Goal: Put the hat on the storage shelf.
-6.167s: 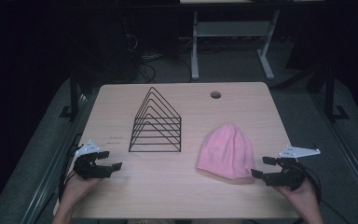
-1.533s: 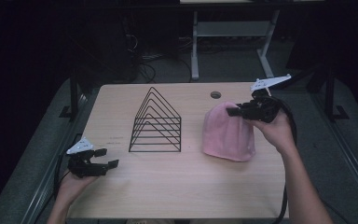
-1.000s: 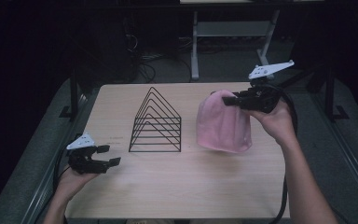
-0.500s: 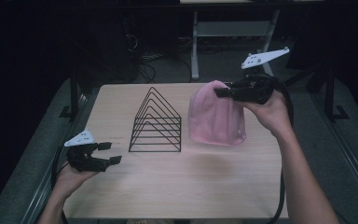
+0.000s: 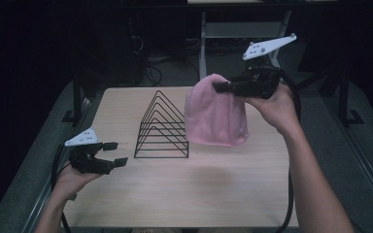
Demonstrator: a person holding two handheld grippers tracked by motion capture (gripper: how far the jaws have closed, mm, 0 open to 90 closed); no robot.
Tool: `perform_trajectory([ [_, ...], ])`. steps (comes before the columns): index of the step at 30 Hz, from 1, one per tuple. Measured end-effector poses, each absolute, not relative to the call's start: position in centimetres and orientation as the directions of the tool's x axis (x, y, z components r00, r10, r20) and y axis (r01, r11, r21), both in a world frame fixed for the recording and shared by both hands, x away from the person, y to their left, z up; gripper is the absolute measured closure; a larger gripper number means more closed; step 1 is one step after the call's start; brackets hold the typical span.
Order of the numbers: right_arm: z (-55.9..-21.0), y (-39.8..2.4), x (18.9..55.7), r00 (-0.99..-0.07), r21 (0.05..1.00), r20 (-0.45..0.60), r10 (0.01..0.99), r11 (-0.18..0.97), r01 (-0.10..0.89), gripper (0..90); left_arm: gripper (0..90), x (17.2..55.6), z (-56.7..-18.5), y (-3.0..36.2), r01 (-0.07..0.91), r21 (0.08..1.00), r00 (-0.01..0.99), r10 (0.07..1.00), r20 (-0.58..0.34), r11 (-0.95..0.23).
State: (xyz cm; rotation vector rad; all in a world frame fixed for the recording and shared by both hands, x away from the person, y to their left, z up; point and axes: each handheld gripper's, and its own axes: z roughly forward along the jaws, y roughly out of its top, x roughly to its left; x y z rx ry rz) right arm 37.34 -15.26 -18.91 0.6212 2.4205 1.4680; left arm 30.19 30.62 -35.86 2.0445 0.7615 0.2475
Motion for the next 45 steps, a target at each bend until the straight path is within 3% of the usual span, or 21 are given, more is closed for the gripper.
perform_trajectory([
  [32,-15.2,-7.8,37.1,-0.936,0.903,-0.039,0.350,0.413,0.117,76.1,24.2,32.6,-30.2,25.9,0.324,0.837,0.886,0.452,-0.104,-0.442],
  [45,-15.0,-5.6,37.8,-0.946,0.910,-0.042,0.321,0.403,0.096,76.0,31.3,34.7,-29.5,24.6,0.335,0.842,0.906,0.389,-0.165,-0.423],
])
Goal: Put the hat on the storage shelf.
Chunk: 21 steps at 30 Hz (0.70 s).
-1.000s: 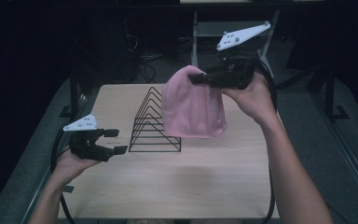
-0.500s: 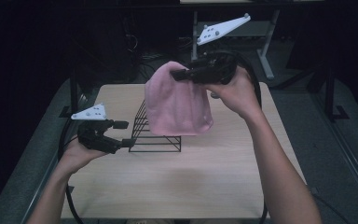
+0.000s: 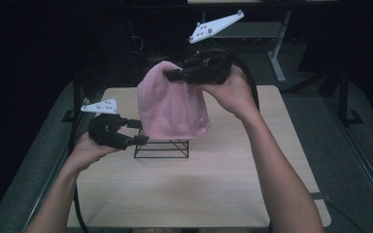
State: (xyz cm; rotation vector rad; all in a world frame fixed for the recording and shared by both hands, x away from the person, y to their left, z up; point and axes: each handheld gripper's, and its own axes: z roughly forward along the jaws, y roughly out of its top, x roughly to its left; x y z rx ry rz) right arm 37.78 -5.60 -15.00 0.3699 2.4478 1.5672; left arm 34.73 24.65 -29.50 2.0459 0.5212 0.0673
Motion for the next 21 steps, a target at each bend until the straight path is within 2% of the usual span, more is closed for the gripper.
perform_trajectory([
  [7,-15.2,-5.0,38.3,-0.950,0.915,-0.034,0.312,0.393,0.096,76.0,50.2,35.9,-29.4,25.0,0.345,0.850,0.910,0.362,-0.200,-0.398],
  [9,-15.3,-5.1,38.6,-0.949,0.916,-0.030,0.315,0.388,0.100,76.1,59.3,36.1,-29.5,25.1,0.343,0.850,0.916,0.342,-0.208,-0.400],
  [11,-15.4,-5.1,38.8,-0.948,0.917,-0.022,0.318,0.385,0.108,76.0,72.2,36.3,-29.6,25.2,0.330,0.854,0.926,0.314,-0.211,-0.401],
  [13,-15.6,-5.2,39.1,-0.948,0.918,-0.018,0.319,0.381,0.110,76.1,79.5,36.5,-29.6,25.2,0.321,0.856,0.930,0.304,-0.205,-0.406],
  [21,-15.7,-5.4,40.1,-0.935,0.922,-0.023,0.354,0.368,0.117,76.0,81.9,37.9,-28.8,25.5,0.320,0.850,0.915,0.368,-0.164,-0.419],
])
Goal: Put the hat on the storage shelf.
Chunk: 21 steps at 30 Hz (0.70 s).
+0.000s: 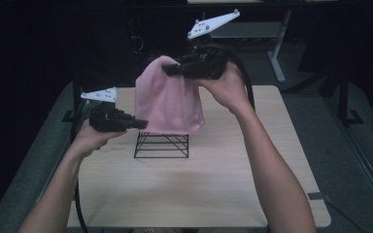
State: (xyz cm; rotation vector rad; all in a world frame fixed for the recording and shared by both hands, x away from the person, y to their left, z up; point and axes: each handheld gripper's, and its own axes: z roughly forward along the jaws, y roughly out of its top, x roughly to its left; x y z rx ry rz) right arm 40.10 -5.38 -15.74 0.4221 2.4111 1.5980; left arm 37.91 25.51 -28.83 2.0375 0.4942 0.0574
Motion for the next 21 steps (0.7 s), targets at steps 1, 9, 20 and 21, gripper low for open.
perform_trajectory([
  [1,-15.8,-5.4,40.3,-0.933,0.922,-0.022,0.360,0.368,0.121,76.0,81.9,38.1,-28.8,25.6,0.328,0.844,0.912,0.376,-0.166,-0.424],
  [9,-16.8,-5.1,42.1,-0.922,0.912,-0.017,0.387,0.384,0.144,75.7,81.8,39.5,-29.2,26.1,0.345,0.823,0.887,0.444,-0.129,-0.450],
  [20,-18.0,-5.0,43.5,-0.915,0.906,-0.006,0.403,0.389,0.165,75.8,81.7,40.6,-30.2,25.6,0.346,0.804,0.874,0.477,-0.090,-0.483],
  [21,-18.2,-5.0,43.7,-0.915,0.906,-0.002,0.403,0.389,0.169,75.7,81.8,40.7,-30.3,25.6,0.347,0.802,0.874,0.478,-0.088,-0.486],
])
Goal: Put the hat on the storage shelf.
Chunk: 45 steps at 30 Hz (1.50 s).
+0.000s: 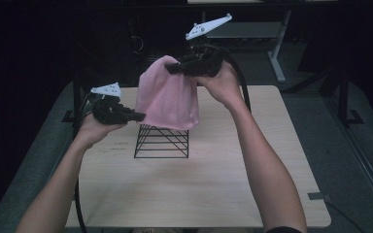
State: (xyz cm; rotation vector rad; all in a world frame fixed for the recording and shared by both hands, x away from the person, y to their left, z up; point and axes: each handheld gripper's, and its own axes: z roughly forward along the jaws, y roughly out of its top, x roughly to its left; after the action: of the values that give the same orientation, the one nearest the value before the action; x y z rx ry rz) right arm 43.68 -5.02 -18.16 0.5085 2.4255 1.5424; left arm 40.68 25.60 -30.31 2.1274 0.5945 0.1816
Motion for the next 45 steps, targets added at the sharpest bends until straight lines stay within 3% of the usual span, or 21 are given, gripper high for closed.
perform_trajectory([
  [12,-19.0,-4.6,43.2,-0.928,0.916,0.012,0.374,0.369,0.160,75.7,81.6,40.1,-30.8,26.3,0.347,0.799,0.872,0.483,-0.081,-0.492],
  [25,-19.5,-3.2,41.5,-0.943,0.899,-0.006,0.333,0.415,0.141,75.3,81.8,39.1,-31.8,27.6,0.360,0.784,0.862,0.502,-0.073,-0.505],
  [45,-21.5,-2.0,41.9,-0.956,0.867,0.006,0.294,0.475,0.151,75.0,81.7,38.8,-34.3,28.4,0.392,0.757,0.847,0.525,-0.077,-0.522],
])
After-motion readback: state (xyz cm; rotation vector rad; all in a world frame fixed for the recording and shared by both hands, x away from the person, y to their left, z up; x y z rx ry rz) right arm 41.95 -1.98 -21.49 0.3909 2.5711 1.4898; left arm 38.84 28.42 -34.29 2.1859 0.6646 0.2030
